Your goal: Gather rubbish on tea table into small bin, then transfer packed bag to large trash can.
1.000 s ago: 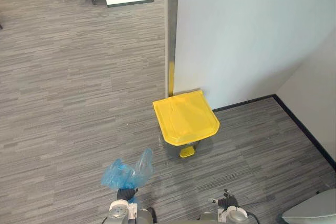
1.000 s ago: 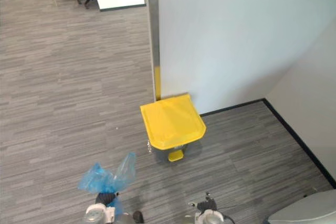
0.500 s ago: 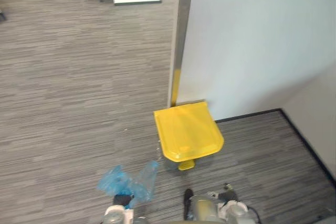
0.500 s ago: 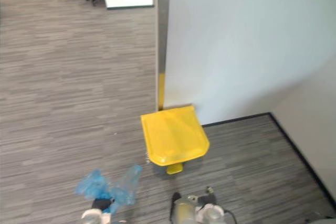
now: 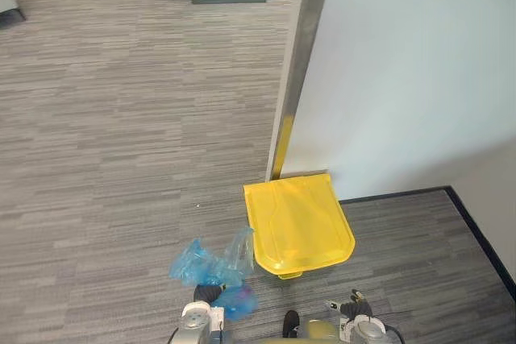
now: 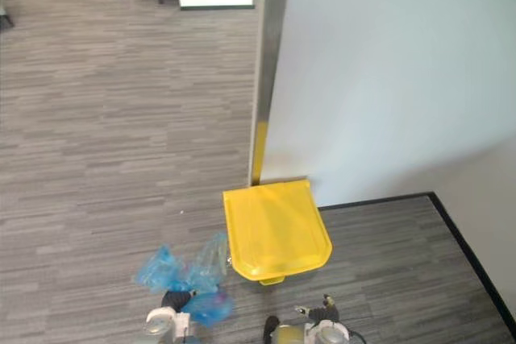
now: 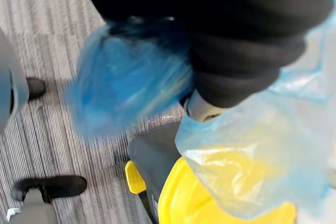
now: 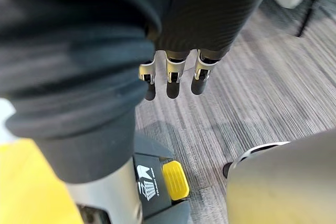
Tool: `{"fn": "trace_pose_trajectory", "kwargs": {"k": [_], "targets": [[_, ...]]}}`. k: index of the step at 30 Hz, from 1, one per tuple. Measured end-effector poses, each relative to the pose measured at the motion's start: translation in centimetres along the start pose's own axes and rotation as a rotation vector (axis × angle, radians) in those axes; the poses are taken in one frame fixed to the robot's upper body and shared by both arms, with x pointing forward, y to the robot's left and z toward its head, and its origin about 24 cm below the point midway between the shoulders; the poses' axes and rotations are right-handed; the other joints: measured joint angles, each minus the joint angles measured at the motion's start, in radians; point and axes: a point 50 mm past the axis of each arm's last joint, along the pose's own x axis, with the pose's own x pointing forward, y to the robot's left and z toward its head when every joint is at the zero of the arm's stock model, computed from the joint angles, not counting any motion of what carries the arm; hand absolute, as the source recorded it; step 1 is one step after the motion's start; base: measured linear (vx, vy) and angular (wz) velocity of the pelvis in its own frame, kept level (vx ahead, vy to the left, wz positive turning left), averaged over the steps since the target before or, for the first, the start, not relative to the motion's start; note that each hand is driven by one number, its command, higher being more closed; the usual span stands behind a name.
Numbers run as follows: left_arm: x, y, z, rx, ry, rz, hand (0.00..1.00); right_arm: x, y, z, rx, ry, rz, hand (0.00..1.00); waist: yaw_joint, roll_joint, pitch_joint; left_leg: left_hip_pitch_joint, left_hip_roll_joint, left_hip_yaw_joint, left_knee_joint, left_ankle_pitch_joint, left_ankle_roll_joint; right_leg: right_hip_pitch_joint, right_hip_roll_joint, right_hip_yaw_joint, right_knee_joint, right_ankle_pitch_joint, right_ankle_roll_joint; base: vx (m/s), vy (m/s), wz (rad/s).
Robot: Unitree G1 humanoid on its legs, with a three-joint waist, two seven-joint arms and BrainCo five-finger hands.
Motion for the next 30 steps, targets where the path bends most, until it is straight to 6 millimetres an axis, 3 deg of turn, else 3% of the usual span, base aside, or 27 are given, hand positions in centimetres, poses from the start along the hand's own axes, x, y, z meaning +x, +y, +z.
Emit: {"fn": "trace_pose_trajectory", "kwargs": {"k": [4,14,17,19,20,21,22,24,27,28,29,30], "targets": [[0.0,1.0,-0.2,0.016,0.002,0.031,1.0,0.0,0.0,-0.1,0.007,0.003,-0.002,0.0,0.0,-0.002,0.0,0.014,-0.024,0.02,-0.015,0.004,0.005,-0.011,-0.015,0.027,0.008,0.003,0.011,0.0,0.065,-0.16],[-0.5,1.0,-1.7,0.01,0.042,0.034,1.0,0.0,0.1,0.0,-0.006,0.005,-0.001,0.0,0.008,-0.009,0.004,0.05,-0.037,0.051,-0.068,0.015,0.011,-0.025,-0.011,0.06,0.021,0.014,0.025,-0.05,0.006,-0.1],[-0.4,1.1,-1.4,0.011,0.031,0.035,1.0,0.1,0.3,0.3,-0.009,-0.005,0.006,0.0,0.009,-0.021,0.019,0.073,-0.043,0.069,-0.069,0.014,0.011,-0.066,-0.021,0.062,0.113,0.007,0.026,-0.1,-0.02,-0.18],[-0.3,1.1,-1.1,0.011,0.023,0.035,1.0,0.1,0.6,0.8,-0.002,-0.022,0.012,0.0,0.01,-0.027,0.045,0.107,-0.054,0.075,-0.082,0.006,0.026,-0.086,-0.045,0.033,0.206,-0.007,0.046,-0.16,-0.032,-0.17],[-0.2,1.0,-0.8,0.012,0.017,0.032,1.0,0.0,0.8,1.2,0.006,-0.037,0.016,0.0,0.009,-0.038,0.054,0.122,-0.062,0.073,-0.08,-0.013,0.051,-0.118,-0.072,0.005,0.285,-0.008,0.063,-0.17,-0.047,-0.06],[-0.1,1.0,-0.6,0.011,0.012,0.031,1.0,0.0,0.9,1.4,0.014,-0.047,0.016,0.0,0.009,-0.04,0.065,0.128,-0.066,0.068,-0.075,-0.019,0.057,-0.162,-0.09,-0.01,0.373,0.006,0.087,-0.18,-0.045,-0.09],[0.0,0.9,-0.2,0.013,0.002,0.029,1.0,0.2,1.0,2.5,0.019,-0.08,0.016,0.0,0.008,-0.038,0.077,0.131,-0.061,0.067,-0.055,-0.03,0.063,-0.222,-0.102,-0.021,0.417,-0.018,0.097,-0.18,-0.041,-0.05],[0.2,1.0,0.1,0.017,-0.004,0.031,1.0,0.2,1.0,3.0,0.021,-0.094,0.015,0.0,0.011,-0.037,0.081,0.09,-0.014,0.059,0.05,-0.081,0.057,-0.285,-0.107,-0.052,0.321,-0.002,0.075,-0.13,-0.083,0.17],[0.3,1.0,0.5,0.021,-0.013,0.034,1.0,0.2,1.1,3.1,0.018,-0.097,0.011,0.0,0.017,-0.051,0.091,0.064,0.035,0.017,0.166,-0.149,0.011,-0.277,-0.134,-0.103,0.212,0.006,0.069,0.1,-0.208,0.36],[0.4,1.1,0.7,0.023,-0.017,0.036,1.0,0.2,1.2,2.8,0.015,-0.084,0.013,0.0,0.017,-0.066,0.092,0.063,0.037,0.006,0.19,-0.167,-0.003,-0.243,-0.136,-0.1,0.185,-0.018,0.081,0.29,-0.345,0.34],[0.6,0.9,1.3,0.023,-0.029,0.031,1.0,0.1,1.3,2.7,0.03,-0.075,0.013,0.0,0.028,-0.062,0.111,0.062,0.057,-0.01,0.232,-0.199,-0.029,-0.225,-0.125,-0.105,0.18,-0.009,0.108,0.24,-0.269,0.15],[0.7,0.7,1.5,0.019,-0.034,0.025,1.0,0.2,1.4,3.0,0.026,-0.086,0.016,0.0,0.03,-0.047,0.117,0.057,0.077,-0.01,0.242,-0.206,-0.032,-0.23,-0.11,-0.114,0.19,-0.019,0.115,0.2,-0.227,0.1]]}}
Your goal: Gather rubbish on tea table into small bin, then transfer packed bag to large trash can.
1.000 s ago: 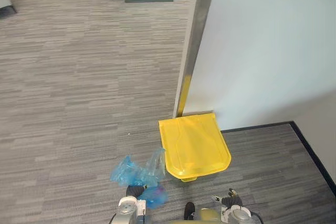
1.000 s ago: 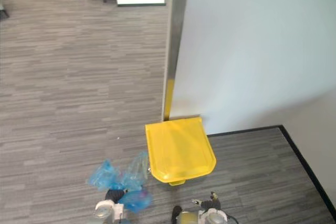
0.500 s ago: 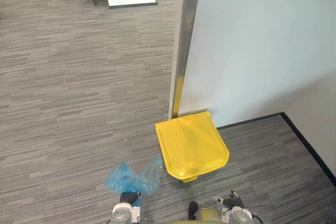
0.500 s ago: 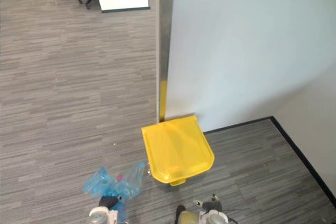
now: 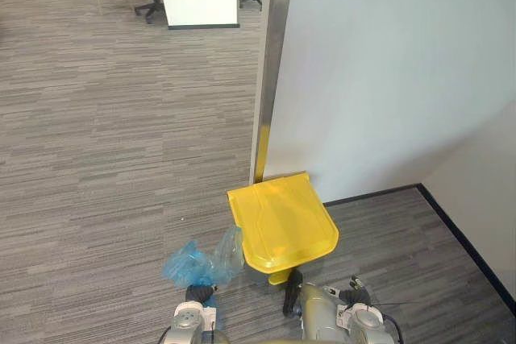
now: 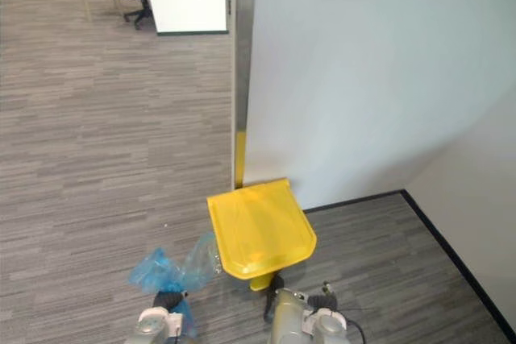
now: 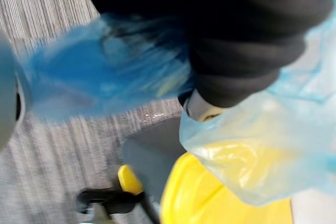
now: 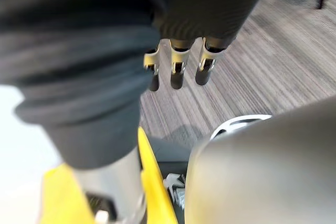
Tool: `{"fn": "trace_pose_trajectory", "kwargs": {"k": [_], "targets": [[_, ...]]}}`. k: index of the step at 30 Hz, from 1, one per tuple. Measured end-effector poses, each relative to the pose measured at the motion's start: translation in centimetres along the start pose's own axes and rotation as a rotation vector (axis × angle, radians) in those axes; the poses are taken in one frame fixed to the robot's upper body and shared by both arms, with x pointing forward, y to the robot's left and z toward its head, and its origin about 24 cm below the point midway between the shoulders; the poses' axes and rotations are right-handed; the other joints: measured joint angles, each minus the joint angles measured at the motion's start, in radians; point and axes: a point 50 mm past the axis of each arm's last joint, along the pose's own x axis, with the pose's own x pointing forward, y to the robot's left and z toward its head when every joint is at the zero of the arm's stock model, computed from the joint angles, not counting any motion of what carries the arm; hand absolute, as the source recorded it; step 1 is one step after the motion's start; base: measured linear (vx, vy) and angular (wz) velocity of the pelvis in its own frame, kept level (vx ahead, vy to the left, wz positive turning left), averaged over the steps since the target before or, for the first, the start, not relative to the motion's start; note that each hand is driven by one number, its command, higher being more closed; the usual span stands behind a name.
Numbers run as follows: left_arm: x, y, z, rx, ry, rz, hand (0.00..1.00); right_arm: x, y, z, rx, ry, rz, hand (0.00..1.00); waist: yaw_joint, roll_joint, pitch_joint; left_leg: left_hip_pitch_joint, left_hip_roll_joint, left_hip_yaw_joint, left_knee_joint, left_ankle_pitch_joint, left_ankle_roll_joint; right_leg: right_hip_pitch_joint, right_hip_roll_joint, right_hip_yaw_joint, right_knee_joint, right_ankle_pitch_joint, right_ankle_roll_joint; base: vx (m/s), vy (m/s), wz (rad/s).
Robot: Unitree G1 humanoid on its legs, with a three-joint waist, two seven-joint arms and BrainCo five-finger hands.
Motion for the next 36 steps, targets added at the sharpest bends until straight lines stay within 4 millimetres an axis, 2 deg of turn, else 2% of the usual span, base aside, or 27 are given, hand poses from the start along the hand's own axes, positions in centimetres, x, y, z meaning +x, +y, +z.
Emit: {"fn": "trace_pose_trajectory", "kwargs": {"k": [1,2,3,5,6,8,10,14,16,22,23,26,28,30,32,34,36], "targets": [[0.1,-0.2,0.3,-0.002,-0.01,-0.004,1.0,0.1,-0.1,0.4,-0.004,-0.012,-0.002,0.0,0.001,0.015,0.002,-0.018,0.024,-0.007,0.001,-0.008,0.001,-0.02,0.019,-0.011,0.019,-0.005,-0.007,0.13,-0.147,0.13],[0.1,-0.3,0.6,-0.005,-0.015,-0.008,1.0,0.2,-0.2,0.6,0.0,-0.015,-0.004,0.0,0.001,0.016,0.002,-0.029,0.029,-0.022,0.001,-0.009,0.003,-0.034,0.027,-0.013,0.037,-0.012,-0.018,0.19,-0.217,0.28],[0.1,-0.4,0.6,-0.006,-0.016,-0.012,1.0,0.1,-0.1,0.6,0.002,-0.017,-0.002,0.0,0.003,0.015,0.004,-0.034,0.044,-0.055,0.014,-0.023,0.03,-0.045,0.034,-0.023,0.085,-0.024,-0.038,0.16,-0.175,0.28],[0.2,-0.5,0.7,-0.003,-0.019,-0.015,1.0,0.1,0.0,0.6,0.004,-0.018,0.0,0.0,0.004,0.013,0.004,-0.05,0.059,-0.079,0.055,-0.027,0.037,-0.054,0.033,-0.03,0.138,-0.04,-0.066,0.14,-0.182,0.34],[0.2,-0.5,0.9,-0.003,-0.025,-0.017,1.0,0.1,0.0,0.6,0.006,-0.018,0.001,0.0,0.006,0.01,0.004,-0.077,0.068,-0.104,0.102,-0.027,0.036,-0.07,0.025,-0.042,0.185,-0.07,-0.081,0.1,-0.153,0.37],[0.3,-0.4,1.5,-0.004,-0.045,-0.014,1.0,0.1,0.0,0.9,0.015,-0.031,0.0,0.0,0.005,0.01,0.005,-0.141,0.079,-0.145,0.168,-0.027,0.036,-0.097,0.009,-0.069,0.229,-0.087,-0.084,0.09,-0.109,0.5],[0.8,-0.4,3.1,-0.001,-0.09,-0.013,1.0,0.2,-0.3,1.6,0.034,-0.053,-0.012,0.0,0.01,0.013,0.014,-0.258,0.096,-0.177,0.244,-0.027,0.035,-0.162,-0.008,-0.101,0.276,-0.102,-0.083,0.07,-0.088,0.5],[1.0,-0.5,5.4,-0.009,-0.164,-0.013,1.0,0.6,-0.3,3.6,0.038,-0.108,-0.012,0.0,0.014,0.02,0.065,-0.335,0.104,-0.205,0.301,-0.026,0.035,-0.208,-0.018,-0.115,0.308,-0.107,-0.078,0.0,-0.045,0.16],[1.1,-0.6,7.2,-0.044,-0.217,-0.013,1.0,0.8,-0.2,5.1,0.057,-0.151,-0.009,0.0,0.016,0.029,0.085,-0.412,0.112,-0.222,0.326,-0.027,0.034,-0.261,-0.022,-0.132,0.31,-0.109,-0.081,-0.05,-0.049,0.2],[1.2,-0.1,8.7,-0.089,-0.264,0.018,1.0,0.7,1.8,8.0,-0.001,-0.243,0.042,0.0,0.02,0.037,0.124,-0.479,0.14,-0.255,0.31,-0.059,0.003,-0.32,-0.006,-0.162,0.314,-0.117,-0.082,-0.06,-0.086,0.12],[0.7,0.2,10.7,-0.1,-0.354,0.027,1.0,-1.2,4.6,12.7,-0.011,-0.45,0.132,0.0,0.028,0.04,0.152,-0.514,0.139,-0.275,0.296,-0.063,0.004,-0.343,-0.004,-0.169,0.311,-0.109,-0.098,-0.09,-0.103,0.25],[0.4,0.6,11.5,-0.107,-0.399,0.052,1.0,-2.5,5.8,15.9,-0.011,-0.581,0.17,0.0,0.031,0.042,0.159,-0.518,0.137,-0.284,0.286,-0.059,-0.004,-0.343,-0.001,-0.17,0.301,-0.103,-0.106,-0.04,-0.043,0.1],[0.1,0.7,12.0,-0.109,-0.428,0.05,1.0,-3.9,6.7,18.9,-0.025,-0.689,0.2,0.0,0.035,0.044,0.164,-0.519,0.137,-0.285,0.28,-0.055,-0.01,-0.343,0.002,-0.171,0.293,-0.098,-0.111,0.0,0.0,0.0],[-0.1,0.6,12.5,-0.104,-0.455,0.043,1.0,-6.2,7.3,23.6,-0.029,-0.869,0.221,0.0,0.036,0.044,0.17,-0.519,0.137,-0.286,0.277,-0.046,-0.029,-0.345,0.008,-0.17,0.292,-0.095,-0.114,0.01,-0.001,-0.02],[-0.3,0.3,12.8,-0.104,-0.471,0.03,1.0,-7.8,7.6,26.5,-0.029,-0.97,0.224,0.0,0.039,0.044,0.172,-0.519,0.137,-0.286,0.275,-0.037,-0.044,-0.345,0.008,-0.17,0.295,-0.086,-0.127,0.02,0.002,0.01],[-0.5,0.4,13.2,-0.102,-0.499,0.025,1.0,-9.4,7.4,29.7,-0.019,-1.067,0.221,0.0,0.047,0.042,0.187,-0.519,0.137,-0.286,0.273,-0.03,-0.057,-0.348,0.007,-0.168,0.304,-0.078,-0.124,0.02,0.002,0.01],[-0.5,0.4,13.4,-0.102,-0.506,0.02,1.0,-10.5,7.2,31.6,-0.018,-1.129,0.214,0.0,0.057,0.042,0.192,-0.524,0.136,-0.285,0.273,-0.028,-0.061,-0.358,0.007,-0.162,0.31,-0.076,-0.121,0.01,0.002,-0.02]]}}
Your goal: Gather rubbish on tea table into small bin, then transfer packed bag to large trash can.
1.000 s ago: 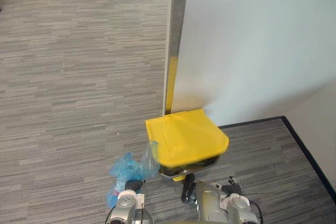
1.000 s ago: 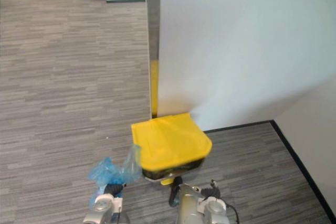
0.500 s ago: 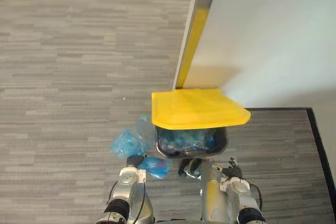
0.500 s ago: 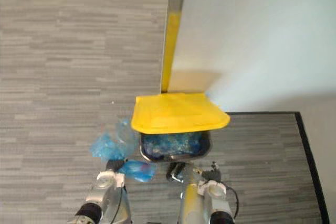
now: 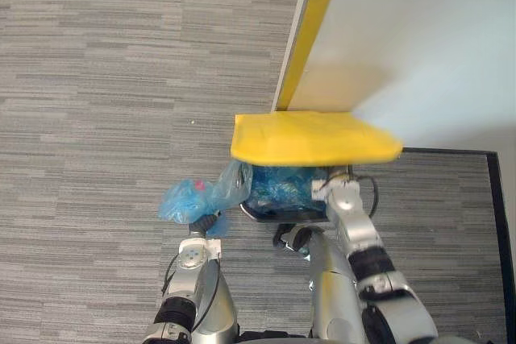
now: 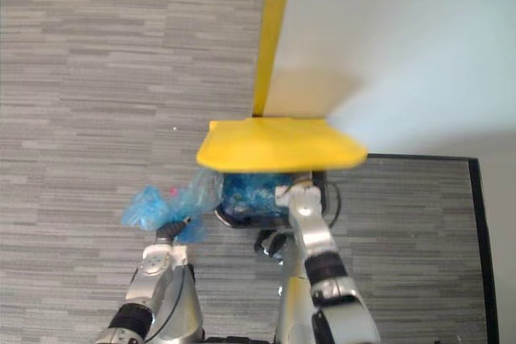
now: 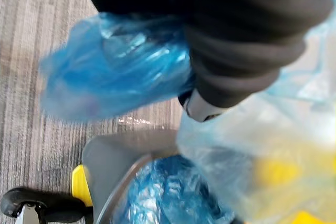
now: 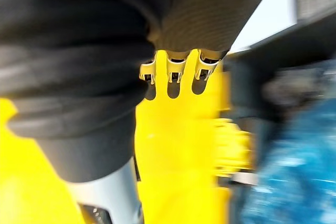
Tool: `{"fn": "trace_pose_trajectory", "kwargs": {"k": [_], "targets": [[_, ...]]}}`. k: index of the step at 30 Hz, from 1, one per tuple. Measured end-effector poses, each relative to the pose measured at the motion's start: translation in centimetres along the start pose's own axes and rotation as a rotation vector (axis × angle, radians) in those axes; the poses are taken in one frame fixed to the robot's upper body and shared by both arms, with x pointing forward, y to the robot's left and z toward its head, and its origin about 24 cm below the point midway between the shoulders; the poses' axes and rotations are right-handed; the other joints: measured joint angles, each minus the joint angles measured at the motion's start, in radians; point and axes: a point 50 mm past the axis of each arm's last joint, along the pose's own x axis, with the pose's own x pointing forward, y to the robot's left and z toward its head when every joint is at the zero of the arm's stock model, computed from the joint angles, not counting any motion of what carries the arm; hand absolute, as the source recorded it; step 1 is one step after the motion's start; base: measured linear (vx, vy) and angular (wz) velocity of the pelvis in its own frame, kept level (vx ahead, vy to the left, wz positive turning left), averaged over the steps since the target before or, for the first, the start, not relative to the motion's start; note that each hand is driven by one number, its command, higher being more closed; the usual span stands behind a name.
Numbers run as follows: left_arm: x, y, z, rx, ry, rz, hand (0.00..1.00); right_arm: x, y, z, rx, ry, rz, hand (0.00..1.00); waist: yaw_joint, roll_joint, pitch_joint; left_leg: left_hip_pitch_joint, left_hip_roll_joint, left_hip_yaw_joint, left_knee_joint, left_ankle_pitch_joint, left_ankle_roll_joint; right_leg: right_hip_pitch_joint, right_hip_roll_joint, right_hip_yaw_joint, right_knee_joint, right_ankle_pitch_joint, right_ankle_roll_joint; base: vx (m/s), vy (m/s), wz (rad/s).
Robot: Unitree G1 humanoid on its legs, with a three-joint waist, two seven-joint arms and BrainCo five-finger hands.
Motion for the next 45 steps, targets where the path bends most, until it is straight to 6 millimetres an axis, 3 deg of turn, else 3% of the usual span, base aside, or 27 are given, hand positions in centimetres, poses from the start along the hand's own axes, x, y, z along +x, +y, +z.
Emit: {"fn": "trace_pose_trajectory", "kwargs": {"k": [4,8,11,13,15,20,27,32,42,45], "targets": [[0.1,0.2,0.6,0.026,-0.036,-0.013,1.0,1.9,-0.7,3.2,-0.008,-0.094,-0.009,0.0,0.02,-0.009,0.011,-0.01,0.002,0.0,-0.027,0.012,-0.01,-0.022,0.001,0.006,0.0,0.024,0.038,-0.01,-0.017,0.01],[0.1,-0.1,1.0,0.043,-0.051,-0.05,1.0,3.4,-1.9,4.3,-0.051,-0.104,-0.036,0.0,0.026,-0.011,0.013,-0.01,0.014,-0.019,-0.06,0.021,-0.009,-0.029,0.021,0.039,-0.005,0.047,0.079,-0.03,-0.043,0.07],[0.2,-0.8,2.1,0.044,-0.099,-0.084,1.0,4.5,-3.2,5.5,-0.059,-0.117,-0.07,0.0,0.026,-0.013,0.015,-0.009,0.011,-0.033,-0.127,0.072,-0.032,-0.03,0.026,0.026,-0.047,0.04,0.09,-0.04,-0.094,0.16],[0.1,-1.5,3.4,0.018,-0.149,-0.112,1.0,5.4,-3.5,6.6,-0.066,-0.13,-0.083,0.0,0.023,-0.021,0.021,-0.031,-0.011,-0.027,-0.084,0.075,-0.019,-0.029,0.033,0.022,-0.09,0.036,0.062,-0.04,-0.074,0.02],[-0.1,-2.4,4.6,-0.002,-0.2,-0.157,1.0,5.9,-4.4,6.8,-0.079,-0.12,-0.109,0.0,0.019,-0.022,0.027,-0.042,-0.033,-0.002,-0.043,0.06,0.021,-0.009,0.046,0.02,-0.109,0.051,0.041,-0.09,-0.04,0.08],[-1.3,-4.3,8.9,-0.063,-0.396,-0.268,1.0,6.6,-5.4,7.1,-0.062,-0.092,-0.147,0.0,0.018,-0.027,0.03,-0.039,-0.037,-0.022,-0.084,0.081,-0.011,0.026,0.058,0.004,-0.18,0.084,0.006,-0.07,-0.018,0.12],[-4.2,-7.0,13.5,-0.14,-0.603,-0.45,1.0,6.9,-6.0,6.9,-0.054,-0.067,-0.163,0.0,0.017,-0.029,0.031,-0.037,-0.046,-0.023,-0.092,0.096,-0.023,0.054,0.061,0.001,-0.228,0.125,-0.001,-0.03,0.029,0.03],[-7.0,-9.3,18.0,-0.183,-0.818,-0.592,1.0,7.1,-6.1,7.1,-0.053,-0.062,-0.166,0.0,0.016,-0.03,0.03,-0.037,-0.055,-0.019,-0.092,0.096,-0.024,0.055,0.057,0.007,-0.239,0.133,0.0,-0.01,0.015,-0.01],[-10.8,-14.3,21.9,-0.23,-0.97,-0.814,1.0,7.7,-5.8,7.9,-0.042,-0.062,-0.148,0.0,0.012,-0.033,0.031,-0.039,-0.052,-0.006,-0.092,0.096,-0.023,0.053,0.067,0.017,-0.26,0.142,-0.004,-0.01,0.004,-0.03],[-10.8,-15.3,22.6,-0.223,-0.98,-0.831,1.0,7.7,-5.8,8.3,-0.039,-0.074,-0.146,0.0,0.012,-0.039,0.03,-0.045,-0.048,0.006,-0.092,0.096,-0.023,0.041,0.069,0.023,-0.262,0.144,-0.002,-0.01,0.0,-0.07]]}}
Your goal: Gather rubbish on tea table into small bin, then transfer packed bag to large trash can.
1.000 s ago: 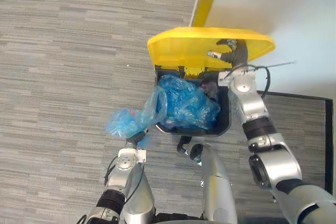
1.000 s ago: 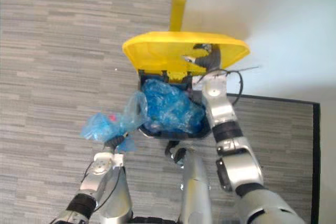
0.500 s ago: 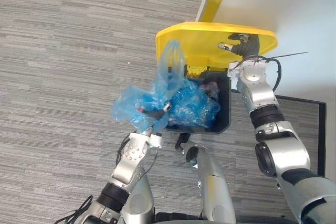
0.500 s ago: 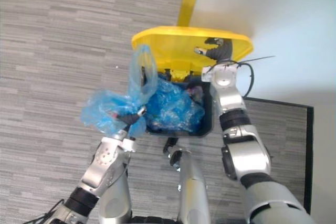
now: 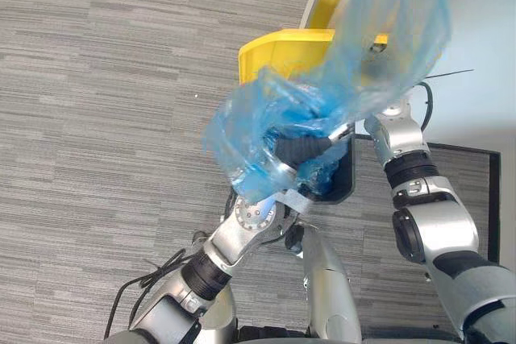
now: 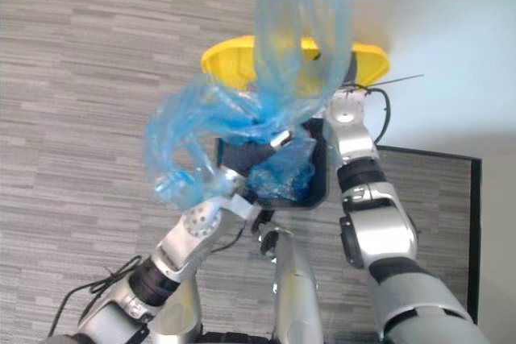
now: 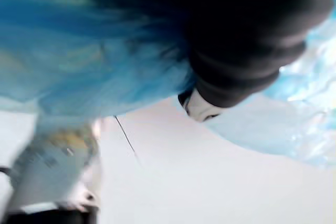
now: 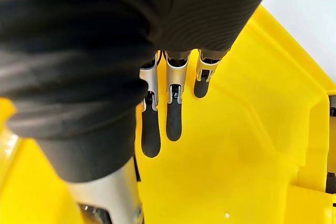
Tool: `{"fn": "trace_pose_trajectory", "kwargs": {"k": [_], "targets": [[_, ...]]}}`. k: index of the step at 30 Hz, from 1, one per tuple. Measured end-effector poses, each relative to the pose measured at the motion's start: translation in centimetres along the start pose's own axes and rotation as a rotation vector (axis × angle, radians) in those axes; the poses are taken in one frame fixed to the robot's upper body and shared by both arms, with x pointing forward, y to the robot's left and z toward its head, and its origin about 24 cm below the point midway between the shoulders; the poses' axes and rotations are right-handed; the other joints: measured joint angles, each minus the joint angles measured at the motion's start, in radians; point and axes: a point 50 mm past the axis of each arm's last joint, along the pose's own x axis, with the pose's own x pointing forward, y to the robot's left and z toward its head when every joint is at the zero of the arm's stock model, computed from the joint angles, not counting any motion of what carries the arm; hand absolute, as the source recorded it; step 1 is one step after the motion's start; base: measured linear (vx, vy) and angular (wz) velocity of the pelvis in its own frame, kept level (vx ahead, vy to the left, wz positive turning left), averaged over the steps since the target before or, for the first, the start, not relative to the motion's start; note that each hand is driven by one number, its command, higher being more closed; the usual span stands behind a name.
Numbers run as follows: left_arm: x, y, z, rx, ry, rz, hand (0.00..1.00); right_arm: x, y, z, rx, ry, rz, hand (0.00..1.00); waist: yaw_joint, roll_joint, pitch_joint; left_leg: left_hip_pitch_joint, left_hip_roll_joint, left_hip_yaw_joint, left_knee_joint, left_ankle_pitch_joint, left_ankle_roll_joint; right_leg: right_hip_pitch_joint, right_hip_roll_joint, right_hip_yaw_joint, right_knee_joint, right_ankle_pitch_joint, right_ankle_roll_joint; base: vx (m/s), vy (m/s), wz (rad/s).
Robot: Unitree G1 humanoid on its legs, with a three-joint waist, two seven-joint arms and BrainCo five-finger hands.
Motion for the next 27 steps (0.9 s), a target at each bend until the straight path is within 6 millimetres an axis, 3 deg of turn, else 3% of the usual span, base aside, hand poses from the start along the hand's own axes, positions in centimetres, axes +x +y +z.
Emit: {"fn": "trace_pose_trajectory", "kwargs": {"k": [4,9,16,22,23,24,25,27], "targets": [[0.8,0.8,-1.9,0.089,0.085,0.003,1.0,0.4,0.4,1.5,0.012,-0.031,0.006,0.0,-0.012,-0.013,0.002,-0.024,0.006,0.011,0.006,-0.001,-0.001,-0.026,0.005,0.007,-0.003,0.007,0.001,-0.01,-0.002,-0.09],[1.7,3.4,-4.4,0.201,0.217,0.084,1.0,0.4,0.8,4.1,0.037,-0.121,0.023,0.0,-0.04,-0.039,0.013,-0.09,0.016,0.016,0.044,-0.005,-0.007,-0.086,0.011,0.008,0.004,0.019,-0.012,-0.01,-0.008,-0.08],[3.0,5.5,-6.1,0.312,0.332,0.113,1.0,0.0,1.2,6.4,0.068,-0.214,0.038,0.0,-0.064,-0.044,0.017,-0.181,0.03,0.018,0.126,-0.036,0.0,-0.151,0.014,0.01,0.02,0.029,-0.016,-0.05,0.015,-0.07],[1.7,9.0,-8.1,0.42,0.486,0.213,1.0,-0.3,2.0,8.6,0.095,-0.291,0.055,0.0,-0.078,-0.058,0.036,-0.227,0.036,0.02,0.156,-0.047,0.002,-0.191,0.02,0.02,0.02,0.04,-0.015,-0.04,0.001,-0.06],[1.5,9.6,-8.1,0.436,0.504,0.236,0.0,-0.3,2.3,9.5,0.096,-0.313,0.061,0.0,-0.082,-0.057,0.036,-0.242,0.036,0.02,0.165,-0.05,0.003,-0.205,0.02,0.021,0.023,0.042,-0.017,-0.02,-0.01,-0.06],[1.4,9.8,-8.1,0.445,0.509,0.246,0.0,-0.3,2.4,9.9,0.095,-0.325,0.066,0.0,-0.083,-0.057,0.037,-0.248,0.037,0.021,0.167,-0.052,0.001,-0.211,0.021,0.021,0.024,0.043,-0.018,-0.02,-0.014,-0.08],[0.6,11.5,-8.6,0.521,0.566,0.301,0.0,-0.9,4.2,10.4,0.074,-0.352,0.122,0.0,-0.093,-0.055,0.039,-0.244,0.039,0.024,0.176,-0.055,-0.006,-0.221,0.016,0.026,0.056,0.043,-0.019,-0.02,-0.021,-0.05],[0.4,11.9,-8.5,0.55,0.577,0.324,0.0,-1.0,4.6,10.6,0.065,-0.358,0.136,0.0,-0.094,-0.055,0.039,-0.244,0.039,0.024,0.176,-0.055,-0.006,-0.222,0.015,0.026,0.059,0.042,-0.019,-0.02,-0.011,0.01]]}}
